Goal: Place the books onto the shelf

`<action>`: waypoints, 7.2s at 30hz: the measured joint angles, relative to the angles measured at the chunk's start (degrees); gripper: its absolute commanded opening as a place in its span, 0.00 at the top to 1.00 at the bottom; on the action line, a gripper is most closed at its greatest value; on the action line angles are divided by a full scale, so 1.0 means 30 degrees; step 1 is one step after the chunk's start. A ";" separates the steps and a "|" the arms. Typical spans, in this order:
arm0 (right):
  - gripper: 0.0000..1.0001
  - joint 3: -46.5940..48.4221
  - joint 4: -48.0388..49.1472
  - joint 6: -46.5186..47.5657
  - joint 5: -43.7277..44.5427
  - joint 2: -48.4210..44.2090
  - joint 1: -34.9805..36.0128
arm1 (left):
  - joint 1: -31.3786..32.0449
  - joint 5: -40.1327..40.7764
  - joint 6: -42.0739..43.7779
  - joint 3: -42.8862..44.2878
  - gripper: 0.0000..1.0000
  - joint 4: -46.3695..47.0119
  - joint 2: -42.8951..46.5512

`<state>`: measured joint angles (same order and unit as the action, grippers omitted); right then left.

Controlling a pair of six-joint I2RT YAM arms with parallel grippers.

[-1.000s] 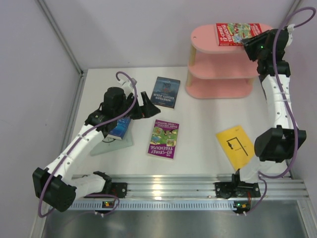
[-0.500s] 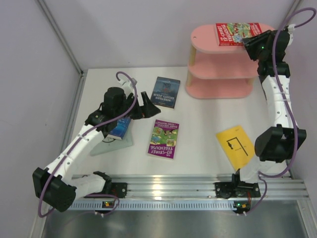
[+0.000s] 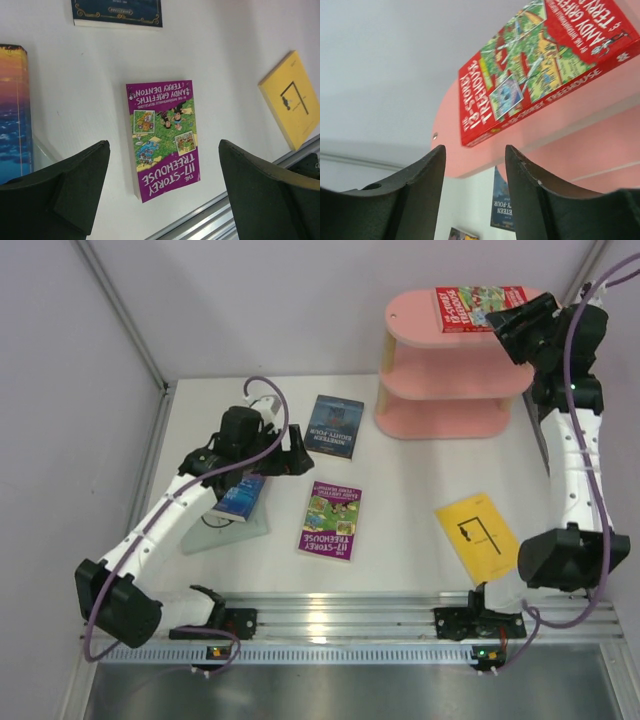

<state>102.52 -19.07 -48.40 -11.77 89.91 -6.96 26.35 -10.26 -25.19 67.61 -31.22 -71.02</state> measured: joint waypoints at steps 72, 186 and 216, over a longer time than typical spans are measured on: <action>1.00 -2.8130 1.9059 -0.4226 -0.3075 -0.3031 1.3078 | -0.1202 -0.9887 -0.1938 -0.2871 0.41 0.3555 -1.1730; 1.00 0.3322 -0.3111 -0.8706 0.9508 0.2696 0.2980 | -0.0852 -0.4153 -0.2229 -0.1872 0.09 0.1406 0.0015; 0.52 0.4954 -0.5829 -0.5872 0.7679 0.2739 0.2841 | -0.0743 -0.3745 -0.2273 -0.2076 0.09 0.1399 0.0612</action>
<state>117.38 -36.56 -66.02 11.27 98.13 1.56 24.12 -21.50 -32.01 61.39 -27.03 -69.19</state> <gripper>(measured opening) 0.491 0.917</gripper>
